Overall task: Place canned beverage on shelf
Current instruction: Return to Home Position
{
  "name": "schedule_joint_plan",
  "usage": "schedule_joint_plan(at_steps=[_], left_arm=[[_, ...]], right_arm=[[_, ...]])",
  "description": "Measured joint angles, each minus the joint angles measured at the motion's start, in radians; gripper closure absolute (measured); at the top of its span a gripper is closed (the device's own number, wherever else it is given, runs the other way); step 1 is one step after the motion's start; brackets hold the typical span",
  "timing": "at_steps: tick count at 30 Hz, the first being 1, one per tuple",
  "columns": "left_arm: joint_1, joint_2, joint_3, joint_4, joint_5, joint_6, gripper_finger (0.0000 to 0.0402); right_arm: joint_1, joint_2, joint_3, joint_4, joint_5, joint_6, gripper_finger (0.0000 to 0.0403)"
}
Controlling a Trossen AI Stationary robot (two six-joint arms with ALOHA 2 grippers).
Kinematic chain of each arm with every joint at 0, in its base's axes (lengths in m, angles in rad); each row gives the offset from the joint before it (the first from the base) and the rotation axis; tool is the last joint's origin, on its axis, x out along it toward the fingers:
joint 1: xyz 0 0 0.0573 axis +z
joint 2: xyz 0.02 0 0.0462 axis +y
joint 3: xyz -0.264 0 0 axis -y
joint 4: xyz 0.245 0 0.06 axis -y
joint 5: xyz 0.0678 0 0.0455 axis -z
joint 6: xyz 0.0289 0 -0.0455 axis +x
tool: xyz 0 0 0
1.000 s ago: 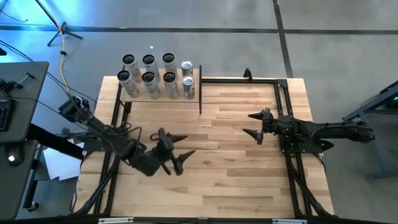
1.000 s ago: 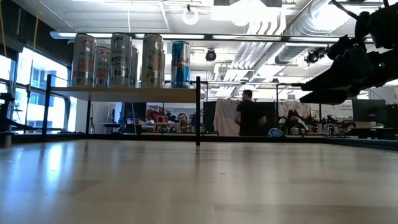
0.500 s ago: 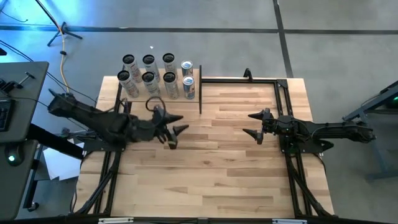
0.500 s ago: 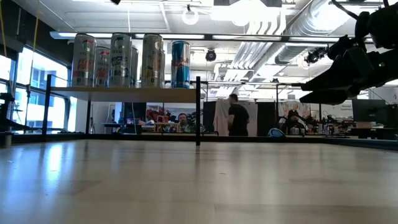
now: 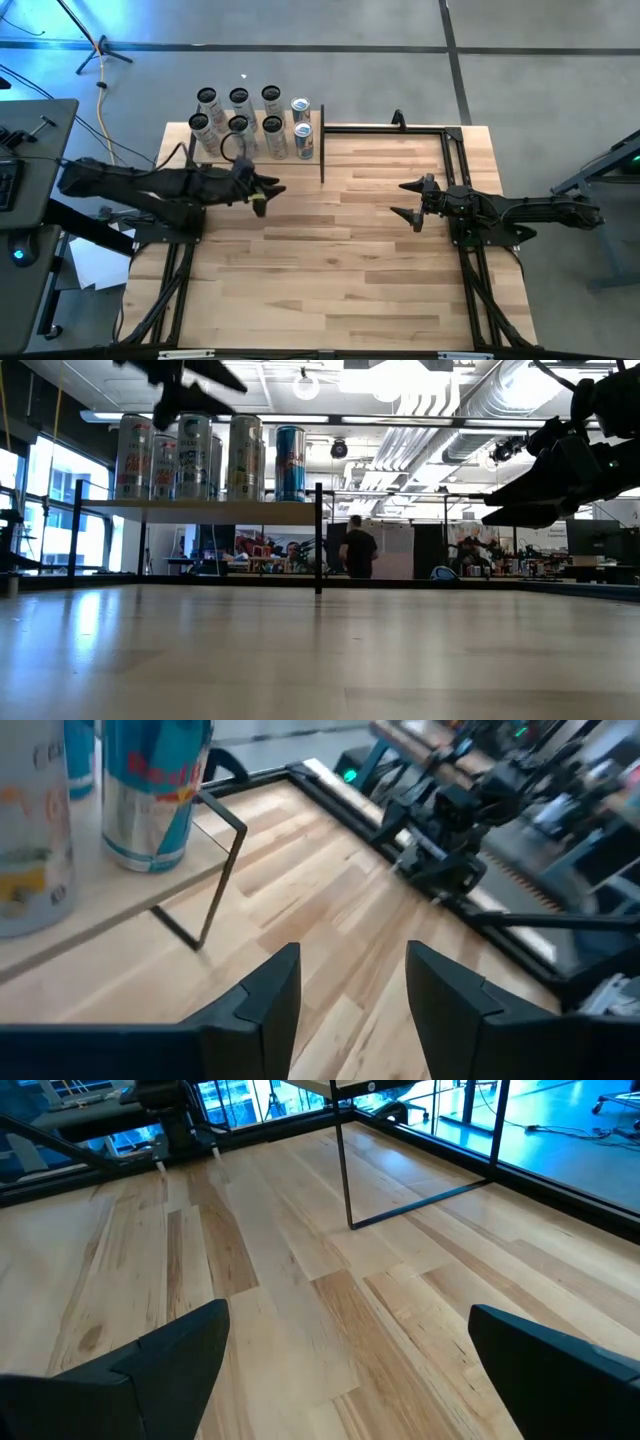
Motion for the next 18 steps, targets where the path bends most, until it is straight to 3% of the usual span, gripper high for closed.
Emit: schedule_joint_plan(at_steps=[11,18], left_arm=[[0.176,-0.221,-0.509,0.638,0.211,0.028,0.0252],[0.261,-0.393,-0.634,0.717,0.337,0.133,0.0252]], right_arm=[[0.000,0.000,0.000,0.000,0.000,0.000,0.0003],[0.000,0.000,0.000,0.000,0.000,0.000,0.0003]])
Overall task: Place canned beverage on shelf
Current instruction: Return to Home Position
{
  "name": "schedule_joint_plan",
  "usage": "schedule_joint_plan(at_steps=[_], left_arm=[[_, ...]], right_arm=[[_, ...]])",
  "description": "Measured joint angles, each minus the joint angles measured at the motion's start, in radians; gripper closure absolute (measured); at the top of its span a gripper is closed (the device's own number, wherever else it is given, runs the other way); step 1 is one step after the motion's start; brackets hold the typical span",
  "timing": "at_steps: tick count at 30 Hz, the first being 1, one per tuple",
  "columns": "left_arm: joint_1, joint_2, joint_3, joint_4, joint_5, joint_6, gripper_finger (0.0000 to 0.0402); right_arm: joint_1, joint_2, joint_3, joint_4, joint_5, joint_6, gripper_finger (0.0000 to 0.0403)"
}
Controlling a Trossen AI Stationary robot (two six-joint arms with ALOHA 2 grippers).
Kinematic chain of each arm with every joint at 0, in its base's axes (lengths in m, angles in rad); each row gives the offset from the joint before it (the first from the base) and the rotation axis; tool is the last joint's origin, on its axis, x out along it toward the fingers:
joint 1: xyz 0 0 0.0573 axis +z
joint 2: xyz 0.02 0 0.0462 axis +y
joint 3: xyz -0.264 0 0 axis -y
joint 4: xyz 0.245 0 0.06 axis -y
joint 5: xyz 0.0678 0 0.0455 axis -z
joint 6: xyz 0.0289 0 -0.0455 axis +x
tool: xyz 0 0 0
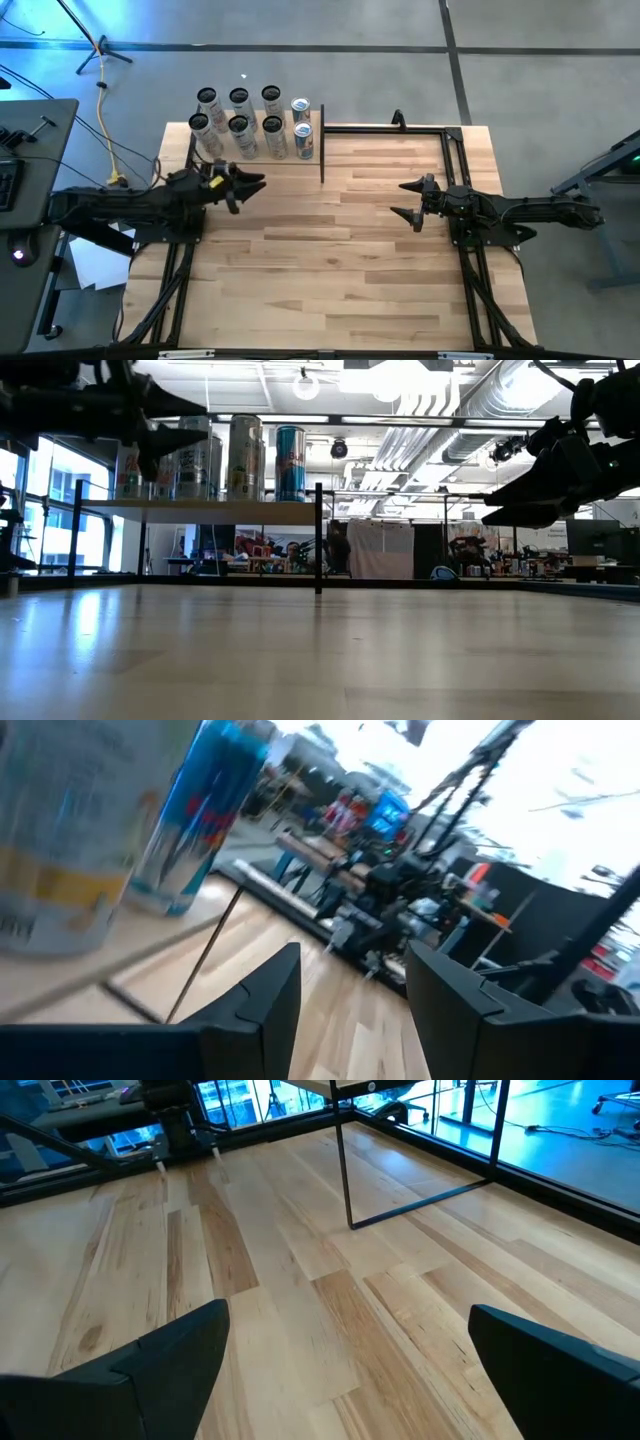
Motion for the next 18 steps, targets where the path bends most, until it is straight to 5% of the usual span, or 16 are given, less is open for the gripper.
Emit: schedule_joint_plan(at_steps=[6,18], left_arm=[[0.069,-0.117,-0.034,0.001,0.096,0.087,0.0252],[0.207,-0.319,-0.055,-0.186,0.100,0.097,0.0252]], right_arm=[[0.000,0.000,0.000,0.000,0.000,0.000,0.0003],[0.000,0.000,0.000,0.000,0.000,0.000,0.0003]])
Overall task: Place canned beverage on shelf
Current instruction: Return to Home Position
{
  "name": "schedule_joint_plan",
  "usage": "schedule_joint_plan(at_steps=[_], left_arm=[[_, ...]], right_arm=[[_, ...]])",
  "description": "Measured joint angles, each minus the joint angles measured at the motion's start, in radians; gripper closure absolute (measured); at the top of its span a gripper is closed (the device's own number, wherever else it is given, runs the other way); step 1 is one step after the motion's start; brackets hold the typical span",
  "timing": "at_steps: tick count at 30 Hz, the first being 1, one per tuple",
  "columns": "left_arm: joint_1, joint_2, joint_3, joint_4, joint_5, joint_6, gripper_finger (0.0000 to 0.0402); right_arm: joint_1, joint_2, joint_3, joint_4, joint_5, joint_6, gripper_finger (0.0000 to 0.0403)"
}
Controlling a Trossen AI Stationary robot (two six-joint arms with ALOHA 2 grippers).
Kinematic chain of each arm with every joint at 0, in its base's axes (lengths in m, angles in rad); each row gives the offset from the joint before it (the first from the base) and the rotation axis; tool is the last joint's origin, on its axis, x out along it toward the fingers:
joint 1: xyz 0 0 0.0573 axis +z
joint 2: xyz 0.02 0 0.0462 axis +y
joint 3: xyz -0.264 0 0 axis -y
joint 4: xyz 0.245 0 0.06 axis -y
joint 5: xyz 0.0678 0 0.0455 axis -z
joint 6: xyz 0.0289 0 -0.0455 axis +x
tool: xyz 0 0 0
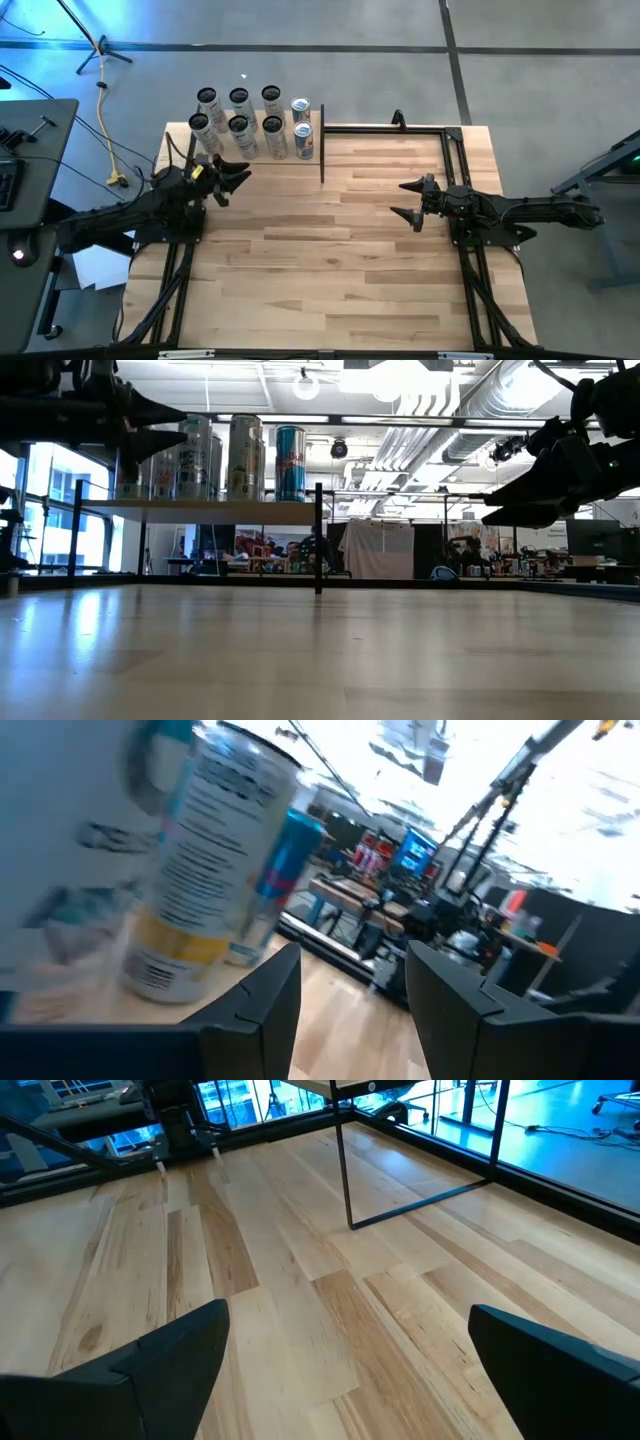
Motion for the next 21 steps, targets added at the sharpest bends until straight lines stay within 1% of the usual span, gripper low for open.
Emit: schedule_joint_plan(at_steps=[5,9,16,21], left_arm=[[0.074,-0.089,0.000,-0.127,0.011,-0.002,0.0252],[0.105,-0.141,0.000,-0.225,0.036,-0.002,0.0252],[0.110,-0.189,0.000,-0.342,0.040,-0.048,0.0252],[0.109,-0.223,0.000,-0.403,0.084,-0.036,0.0252]], right_arm=[[0.000,0.000,0.000,0.000,0.000,0.000,0.0003],[0.000,0.000,0.000,0.000,0.000,0.000,0.0003],[0.000,0.000,0.000,0.000,0.000,0.000,0.0003],[0.000,0.000,0.000,0.000,0.000,0.000,0.0003]])
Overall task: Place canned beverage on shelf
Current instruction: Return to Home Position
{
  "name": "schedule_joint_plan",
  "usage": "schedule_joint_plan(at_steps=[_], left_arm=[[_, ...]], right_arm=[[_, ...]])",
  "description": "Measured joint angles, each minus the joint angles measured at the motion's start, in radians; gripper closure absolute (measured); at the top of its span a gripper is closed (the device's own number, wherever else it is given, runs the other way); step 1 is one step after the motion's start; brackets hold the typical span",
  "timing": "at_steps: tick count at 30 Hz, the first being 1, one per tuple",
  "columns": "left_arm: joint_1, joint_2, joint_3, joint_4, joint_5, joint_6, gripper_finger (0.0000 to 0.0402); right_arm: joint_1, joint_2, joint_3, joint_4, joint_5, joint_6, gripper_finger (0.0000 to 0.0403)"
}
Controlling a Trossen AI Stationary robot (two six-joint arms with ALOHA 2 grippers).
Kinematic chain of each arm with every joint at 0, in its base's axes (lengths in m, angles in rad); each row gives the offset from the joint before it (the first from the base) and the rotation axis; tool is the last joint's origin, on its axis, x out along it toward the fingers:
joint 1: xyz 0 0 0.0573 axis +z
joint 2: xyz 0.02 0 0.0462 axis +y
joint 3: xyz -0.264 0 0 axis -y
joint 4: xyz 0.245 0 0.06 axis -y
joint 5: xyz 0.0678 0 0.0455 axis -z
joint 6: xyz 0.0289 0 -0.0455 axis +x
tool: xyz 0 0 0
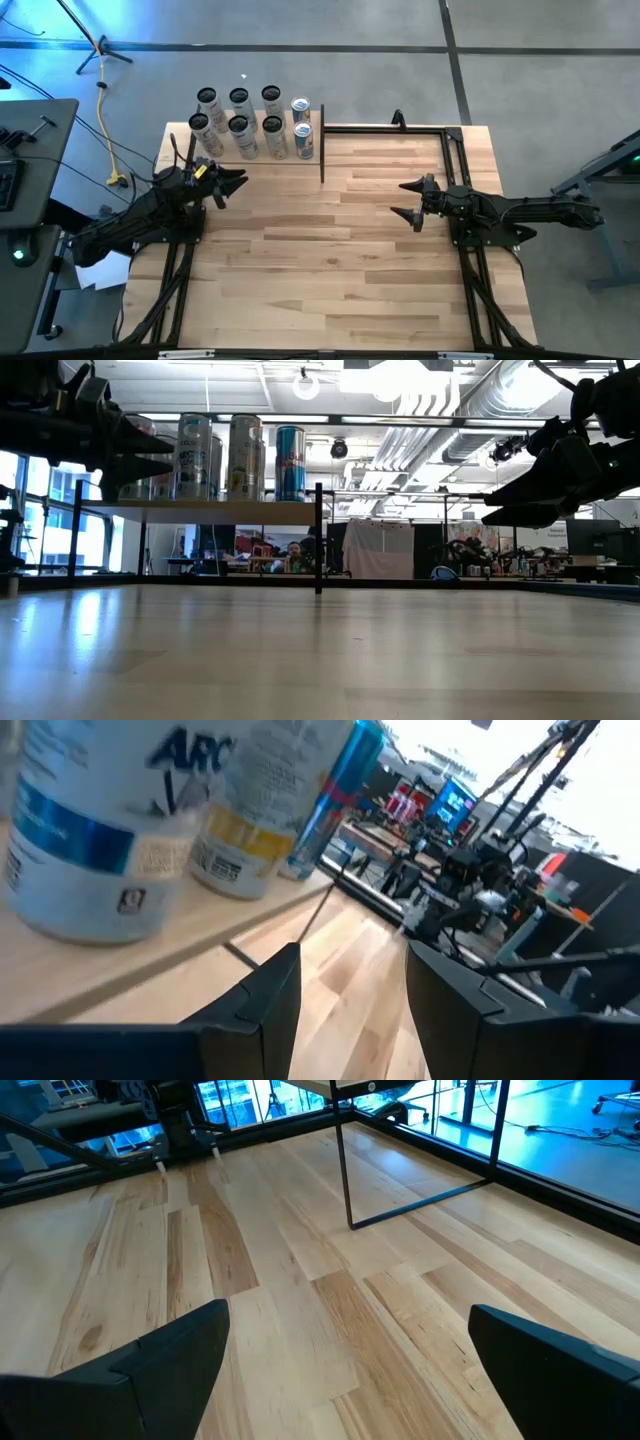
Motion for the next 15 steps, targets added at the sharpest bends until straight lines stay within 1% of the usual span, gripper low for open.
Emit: schedule_joint_plan(at_steps=[6,11,15], left_arm=[[-0.015,0.001,0.000,-0.029,0.019,0.002,0.0252],[-0.063,0.001,0.000,-0.046,0.053,0.101,0.0257],[-0.097,0.001,0.000,-0.045,0.055,0.137,0.0275]], right_arm=[[0.000,0.000,0.000,0.000,0.000,0.000,0.0003],[0.000,0.000,0.000,0.000,0.000,0.000,0.0003],[0.000,0.000,0.000,0.000,0.000,0.000,0.0003]])
